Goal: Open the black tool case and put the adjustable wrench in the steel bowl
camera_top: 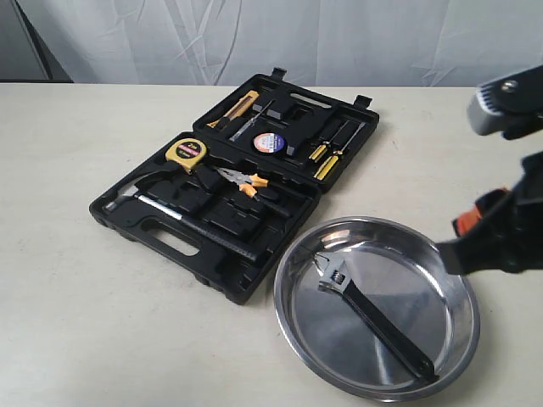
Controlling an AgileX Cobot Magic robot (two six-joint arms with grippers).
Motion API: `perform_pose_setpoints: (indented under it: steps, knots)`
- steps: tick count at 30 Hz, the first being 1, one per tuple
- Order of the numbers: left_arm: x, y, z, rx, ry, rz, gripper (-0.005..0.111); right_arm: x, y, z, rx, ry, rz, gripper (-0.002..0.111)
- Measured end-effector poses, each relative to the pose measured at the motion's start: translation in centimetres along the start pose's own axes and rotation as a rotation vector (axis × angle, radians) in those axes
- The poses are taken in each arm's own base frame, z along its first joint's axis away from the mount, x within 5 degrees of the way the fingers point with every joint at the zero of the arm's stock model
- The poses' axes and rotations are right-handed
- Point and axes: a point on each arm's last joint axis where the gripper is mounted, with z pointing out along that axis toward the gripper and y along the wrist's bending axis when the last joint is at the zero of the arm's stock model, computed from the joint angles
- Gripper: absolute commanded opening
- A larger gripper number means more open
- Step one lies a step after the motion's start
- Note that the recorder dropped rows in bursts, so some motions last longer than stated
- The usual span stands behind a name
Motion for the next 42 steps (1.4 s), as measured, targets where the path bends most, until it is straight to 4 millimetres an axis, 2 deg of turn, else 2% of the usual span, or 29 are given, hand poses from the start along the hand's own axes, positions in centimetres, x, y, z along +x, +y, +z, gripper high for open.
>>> perform_pose_setpoints:
  steps: [3,7,11,13,15,18,24,26,31,42]
  knots:
    - [0.0,0.0,0.0,0.0,0.0,0.0,0.0,2.0,-0.7,-2.5,-0.015,0.057,0.059,0.031]
    - [0.0,0.0,0.0,0.0,0.0,0.0,0.0,3.3,-1.4,-4.9,-0.033,-0.016,0.086,0.031]
    - [0.0,0.0,0.0,0.0,0.0,0.0,0.0,3.7,-1.6,-5.7,-0.056,-0.069,0.11,0.031]
    - [0.0,0.0,0.0,0.0,0.0,0.0,0.0,3.8,-1.8,-5.8,-0.08,-0.202,0.116,0.031]
    - [0.0,0.0,0.0,0.0,0.0,0.0,0.0,4.5,-2.1,-5.2,-0.094,-0.386,0.151,0.031]
    - [0.0,0.0,0.0,0.0,0.0,0.0,0.0,7.5,-3.1,-3.1,-0.044,-0.623,0.23,0.031]
    - [0.0,0.0,0.0,0.0,0.0,0.0,0.0,12.1,-3.8,-1.5,0.081,-0.817,0.322,0.031]
    - [0.0,0.0,0.0,0.0,0.0,0.0,0.0,13.2,-4.0,-0.7,0.124,-0.841,0.346,0.031]
    - [0.0,0.0,0.0,0.0,-0.002,0.0,0.0,14.6,-4.3,1.3,0.193,-0.8,0.395,0.031]
    - [0.0,0.0,0.0,0.0,-0.002,0.0,0.0,15.3,-4.4,2.0,0.213,-0.735,0.42,0.031]
